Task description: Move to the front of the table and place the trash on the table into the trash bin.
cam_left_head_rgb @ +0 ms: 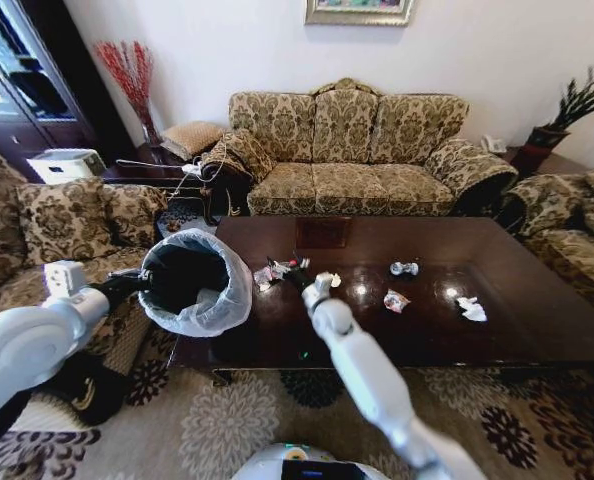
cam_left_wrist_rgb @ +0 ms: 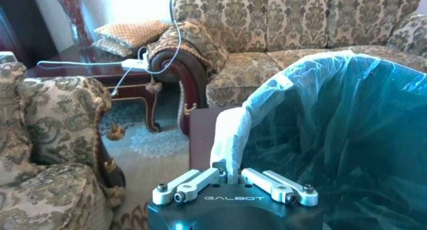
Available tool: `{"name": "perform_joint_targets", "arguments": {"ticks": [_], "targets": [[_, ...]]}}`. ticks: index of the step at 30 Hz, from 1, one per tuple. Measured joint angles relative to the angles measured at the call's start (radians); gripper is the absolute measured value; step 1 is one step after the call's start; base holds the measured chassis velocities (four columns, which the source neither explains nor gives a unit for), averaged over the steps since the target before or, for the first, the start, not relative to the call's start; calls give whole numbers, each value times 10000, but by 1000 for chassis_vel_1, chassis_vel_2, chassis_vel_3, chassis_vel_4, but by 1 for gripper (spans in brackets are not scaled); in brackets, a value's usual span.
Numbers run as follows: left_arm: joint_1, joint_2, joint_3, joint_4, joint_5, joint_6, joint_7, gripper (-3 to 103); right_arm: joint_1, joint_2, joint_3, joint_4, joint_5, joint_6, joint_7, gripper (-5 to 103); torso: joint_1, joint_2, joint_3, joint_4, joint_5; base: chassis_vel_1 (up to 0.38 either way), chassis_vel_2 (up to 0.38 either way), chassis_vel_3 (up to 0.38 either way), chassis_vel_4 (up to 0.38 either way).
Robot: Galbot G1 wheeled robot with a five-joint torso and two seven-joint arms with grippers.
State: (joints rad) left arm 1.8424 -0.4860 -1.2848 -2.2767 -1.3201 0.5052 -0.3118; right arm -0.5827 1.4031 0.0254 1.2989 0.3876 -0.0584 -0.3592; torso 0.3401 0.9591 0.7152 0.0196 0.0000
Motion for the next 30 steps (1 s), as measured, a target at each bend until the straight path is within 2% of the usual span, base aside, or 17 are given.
{"name": "perform_joint_targets", "arguments": {"ticks": [1,3,4,5,8,12,14,15,17,18,21,23,24,30], "targets": [[0,0,0,0,0,0,0,0,0,0,0,0,0,0,0,100,0,0,0,0,0,0,0,0,0],[4,-141,0,-71,58,0,85,0,986,-88,-81,-1516,-81,747,-1809,100,-14,2,-6,5,3,0,0,0,0],[1,-168,4,-82,77,-7,111,0,1303,-88,-117,-1987,-107,963,-2301,100,-18,3,-8,6,2,0,0,0,0],[1,-168,4,-82,77,-7,111,0,1303,-88,-117,-1987,-107,963,-2301,100,-18,3,-8,6,2,0,0,0,0],[-132,-248,152,-87,197,-61,166,0,2362,-26,-453,-3439,-222,1348,-3540,100,-20,5,-9,10,-1,36,-18,-13,38],[-285,-359,424,-71,357,-130,213,0,3004,257,-877,-4396,-609,1625,-4142,100,-6,4,-4,8,-3,0,0,0,0],[-306,-412,476,-85,399,-145,241,0,3043,364,-971,-4547,-700,1685,-4103,100,-4,3,-3,7,-2,0,0,0,0],[-320,-476,509,-118,431,-159,268,0,3031,490,-1081,-4660,-825,1768,-3842,100,-4,3,-2,7,0,0,0,0,0],[-319,-579,521,-193,475,-173,333,0,2806,680,-1324,-4661,-920,1934,-2676,100,-6,3,-4,5,-1,0,0,0,0],[-319,-579,521,-193,475,-173,333,0,2806,680,-1324,-4661,-920,1934,-2676,100,-6,3,-4,5,-1,0,0,0,0],[-282,-644,500,-238,524,-196,429,0,2222,919,-1403,-4345,-316,1802,-1265,100,-12,4,-5,9,2,0,0,0,0],[-285,-643,503,-238,534,-199,434,0,2132,936,-1371,-4265,-337,1639,-1092,100,-13,4,-6,10,1,0,0,0,0],[-323,-613,554,-226,554,-209,438,0,1972,946,-1326,-4176,-465,1448,-750,100,-13,4,-6,10,-1,0,0,0,0],[-414,-555,702,-274,568,-222,439,0,1801,846,-1289,-4087,-781,1401,-671,100,-11,4,-5,4,-1,0,0,0,0]]}}
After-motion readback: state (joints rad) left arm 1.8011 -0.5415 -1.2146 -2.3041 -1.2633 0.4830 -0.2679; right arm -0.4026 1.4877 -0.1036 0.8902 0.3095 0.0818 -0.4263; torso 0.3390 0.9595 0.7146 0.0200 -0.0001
